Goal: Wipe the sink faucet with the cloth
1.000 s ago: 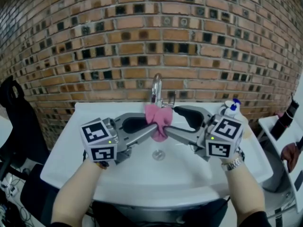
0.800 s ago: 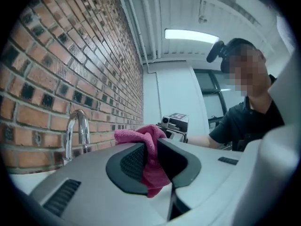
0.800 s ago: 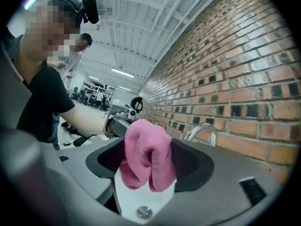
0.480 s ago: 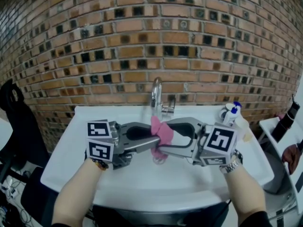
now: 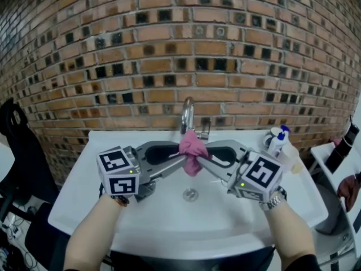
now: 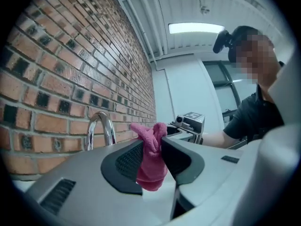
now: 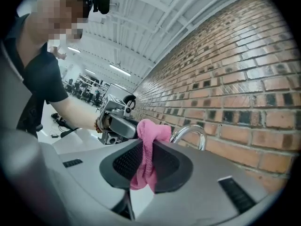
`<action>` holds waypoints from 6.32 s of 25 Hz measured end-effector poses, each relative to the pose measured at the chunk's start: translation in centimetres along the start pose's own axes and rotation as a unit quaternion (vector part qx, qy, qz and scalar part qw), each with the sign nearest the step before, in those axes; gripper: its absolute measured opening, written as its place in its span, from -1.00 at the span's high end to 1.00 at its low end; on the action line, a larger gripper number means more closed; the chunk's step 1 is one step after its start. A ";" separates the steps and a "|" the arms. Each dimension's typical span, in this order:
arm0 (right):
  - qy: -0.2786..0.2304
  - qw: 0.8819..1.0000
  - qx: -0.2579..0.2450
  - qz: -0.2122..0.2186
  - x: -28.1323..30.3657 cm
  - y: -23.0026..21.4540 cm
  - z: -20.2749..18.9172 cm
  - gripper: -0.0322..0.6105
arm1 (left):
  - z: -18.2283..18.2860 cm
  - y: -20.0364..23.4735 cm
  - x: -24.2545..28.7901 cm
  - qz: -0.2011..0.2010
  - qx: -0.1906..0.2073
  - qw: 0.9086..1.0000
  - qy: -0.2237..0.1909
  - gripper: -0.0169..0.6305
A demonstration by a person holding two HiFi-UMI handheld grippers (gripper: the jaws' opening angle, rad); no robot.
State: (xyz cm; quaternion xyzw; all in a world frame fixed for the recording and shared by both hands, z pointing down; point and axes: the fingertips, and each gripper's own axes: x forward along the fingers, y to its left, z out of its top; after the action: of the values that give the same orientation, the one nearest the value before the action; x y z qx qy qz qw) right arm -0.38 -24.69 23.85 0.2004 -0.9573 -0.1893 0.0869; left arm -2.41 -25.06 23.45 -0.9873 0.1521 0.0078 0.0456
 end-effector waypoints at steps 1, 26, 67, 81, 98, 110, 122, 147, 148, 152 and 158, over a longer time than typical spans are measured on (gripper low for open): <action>-0.002 1.000 -0.006 -0.004 0.2 -0.2 0.0 0.68 | 0.0 0.1 0.1 0.003 0.001 1.000 -0.002 0.56; -0.025 0.968 0.030 -0.249 3.2 -14.3 1.4 0.73 | 0.7 5.9 -2.0 0.142 0.022 0.988 -0.050 0.61; 0.159 0.931 0.120 -0.305 5.6 -15.4 -13.2 0.75 | -2.5 7.9 -1.5 0.178 -0.010 0.983 -0.049 0.64; 0.194 0.933 0.133 -0.272 7.1 -11.8 -15.3 0.75 | -2.8 6.4 -0.8 0.172 -0.003 0.985 -0.030 0.64; 0.189 0.941 0.145 -0.242 7.5 -7.8 -14.1 0.75 | -3.0 4.4 -2.4 0.185 -0.003 0.982 -0.017 0.64; 0.119 0.945 0.162 -0.257 1.7 -3.6 -7.5 0.75 | -0.7 0.6 -4.4 0.238 0.025 0.970 -0.031 0.93; 0.062 0.948 0.155 -0.270 -3.9 6.7 -0.6 0.75 | 0.8 -9.0 -7.1 0.243 0.045 0.968 -0.039 0.93; 0.011 0.951 0.127 -0.282 -15.4 32.2 9.6 0.76 | 1.7 -35.3 -16.0 0.240 0.076 0.966 -0.052 0.93; 0.010 0.952 0.126 -0.280 -15.6 33.0 9.7 0.76 | 1.7 -36.0 -16.3 0.242 0.077 0.966 -0.052 0.93; 0.003 0.953 0.122 -0.276 -16.6 35.6 10.4 0.76 | 1.4 -38.5 -17.3 0.246 0.079 0.965 -0.050 0.93; -0.002 0.954 0.120 -0.275 -18.0 38.5 11.1 0.76 | 1.1 -41.5 -18.3 0.256 0.080 0.962 -0.048 0.93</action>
State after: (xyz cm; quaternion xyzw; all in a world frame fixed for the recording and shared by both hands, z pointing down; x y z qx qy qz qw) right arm -0.28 19.08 27.37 0.4643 -0.8811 -0.0901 0.0049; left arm -7.34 19.91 26.57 -0.9068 0.3978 0.0548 0.1279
